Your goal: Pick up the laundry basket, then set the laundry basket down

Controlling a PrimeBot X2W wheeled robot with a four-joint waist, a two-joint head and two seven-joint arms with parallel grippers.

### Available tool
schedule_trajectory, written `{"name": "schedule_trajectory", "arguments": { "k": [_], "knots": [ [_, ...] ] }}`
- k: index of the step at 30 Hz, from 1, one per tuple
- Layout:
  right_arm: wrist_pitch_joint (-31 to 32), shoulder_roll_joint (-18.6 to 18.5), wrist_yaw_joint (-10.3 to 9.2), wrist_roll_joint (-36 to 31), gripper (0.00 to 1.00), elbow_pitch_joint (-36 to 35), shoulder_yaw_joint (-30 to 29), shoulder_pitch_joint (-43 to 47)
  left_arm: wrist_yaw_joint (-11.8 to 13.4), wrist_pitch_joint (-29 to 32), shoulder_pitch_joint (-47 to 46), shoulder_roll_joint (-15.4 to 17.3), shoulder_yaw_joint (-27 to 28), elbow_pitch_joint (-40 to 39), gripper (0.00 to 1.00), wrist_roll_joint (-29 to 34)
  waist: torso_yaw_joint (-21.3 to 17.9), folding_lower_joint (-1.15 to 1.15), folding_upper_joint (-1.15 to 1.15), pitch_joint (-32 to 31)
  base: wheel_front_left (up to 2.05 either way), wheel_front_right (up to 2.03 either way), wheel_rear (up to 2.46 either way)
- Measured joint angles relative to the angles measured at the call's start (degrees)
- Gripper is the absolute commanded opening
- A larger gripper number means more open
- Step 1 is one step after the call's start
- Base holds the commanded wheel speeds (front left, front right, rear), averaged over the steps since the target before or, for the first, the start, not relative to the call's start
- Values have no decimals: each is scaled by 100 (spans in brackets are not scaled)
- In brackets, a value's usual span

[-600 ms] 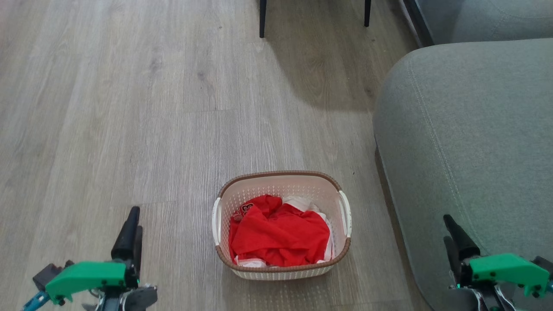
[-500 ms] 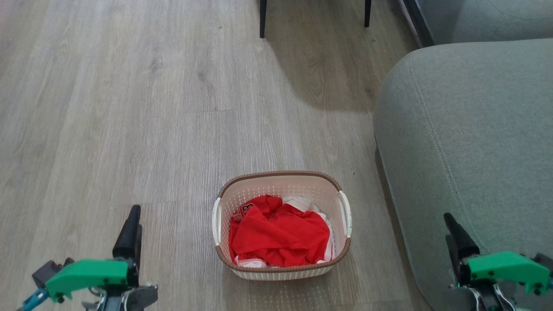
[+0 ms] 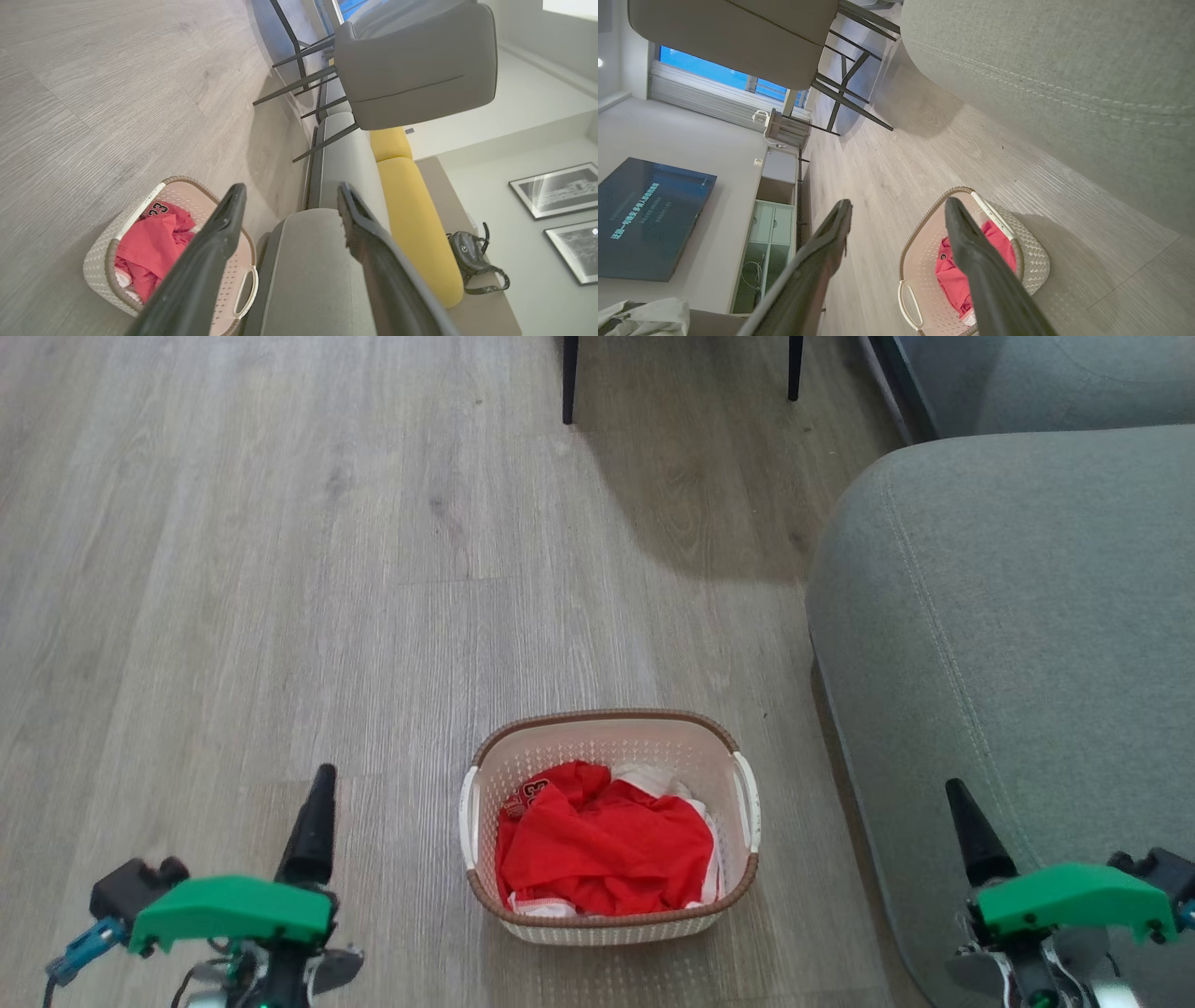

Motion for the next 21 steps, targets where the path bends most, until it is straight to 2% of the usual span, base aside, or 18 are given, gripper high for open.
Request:
{"name": "schedule_trajectory", "arguments": {
  "k": [11,21],
  "knots": [
    [-175,-1,0,-927,100,-104,179,3,208,-148,4,22,-222,-130,100,1145,-10,0,0,-26,0,0,0],
    [-341,-3,0,-1666,100,-133,330,8,463,-325,34,169,-461,-196,100,1960,-9,0,0,-45,0,0,0]
  ]
}}
